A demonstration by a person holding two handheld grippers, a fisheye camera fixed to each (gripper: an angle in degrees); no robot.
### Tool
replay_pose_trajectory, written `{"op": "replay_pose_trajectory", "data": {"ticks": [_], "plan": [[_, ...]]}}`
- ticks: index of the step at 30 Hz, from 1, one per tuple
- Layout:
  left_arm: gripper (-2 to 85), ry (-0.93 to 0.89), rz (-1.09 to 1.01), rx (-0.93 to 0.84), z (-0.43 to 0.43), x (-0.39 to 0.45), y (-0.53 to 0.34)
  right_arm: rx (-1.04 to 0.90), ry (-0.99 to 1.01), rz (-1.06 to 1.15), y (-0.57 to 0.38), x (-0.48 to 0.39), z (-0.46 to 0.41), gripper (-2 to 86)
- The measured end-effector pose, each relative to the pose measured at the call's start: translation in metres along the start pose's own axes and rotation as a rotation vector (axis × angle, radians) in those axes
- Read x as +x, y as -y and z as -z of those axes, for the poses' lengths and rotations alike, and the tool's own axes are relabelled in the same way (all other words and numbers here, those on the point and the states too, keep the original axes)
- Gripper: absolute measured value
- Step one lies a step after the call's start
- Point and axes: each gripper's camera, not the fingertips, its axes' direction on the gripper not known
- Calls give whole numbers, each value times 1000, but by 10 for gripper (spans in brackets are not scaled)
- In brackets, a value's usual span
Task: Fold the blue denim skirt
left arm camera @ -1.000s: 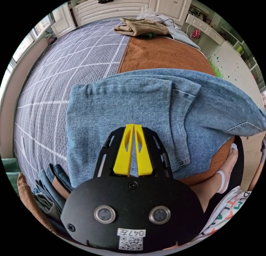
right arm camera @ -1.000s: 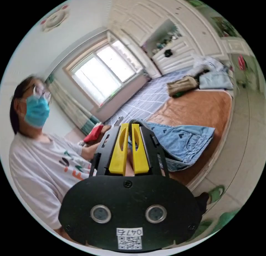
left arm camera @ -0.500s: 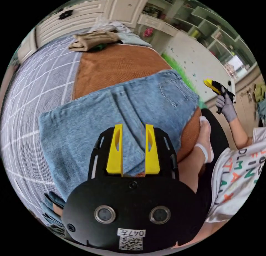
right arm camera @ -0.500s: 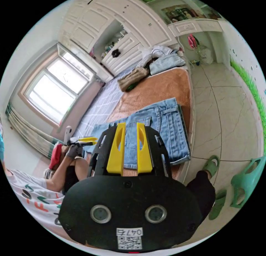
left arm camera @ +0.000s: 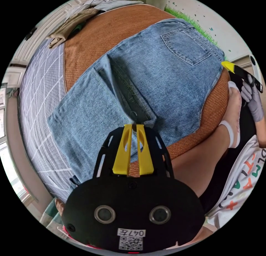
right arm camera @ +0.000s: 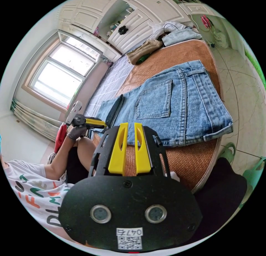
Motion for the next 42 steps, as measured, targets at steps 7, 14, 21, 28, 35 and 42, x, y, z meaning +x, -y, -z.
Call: {"op": "replay_pose_trajectory", "data": {"ticks": [7, 14, 21, 28, 35, 42], "plan": [[-8, -32, 43, 41, 12, -3, -20, 0, -3, -4, -8, -18, 4, -4], [-9, 33, 86, 155, 74, -29, -74, -45, -61, 57, -1, -52, 1, -9], [5, 433, 363, 48, 231, -261, -247, -85, -81, 105, 10, -85, 3, -7], [155, 580, 996, -207, 260, -449, -513, -101, -65, 117, 24, -112, 10, 0], [71, 357, 776, 183, 296, -313, -497, -178, -82, 148, 39, -143, 11, 1], [-8, -132, 643, 592, 216, -225, -391, -251, -257, 296, 47, -203, 7, -6]]}}
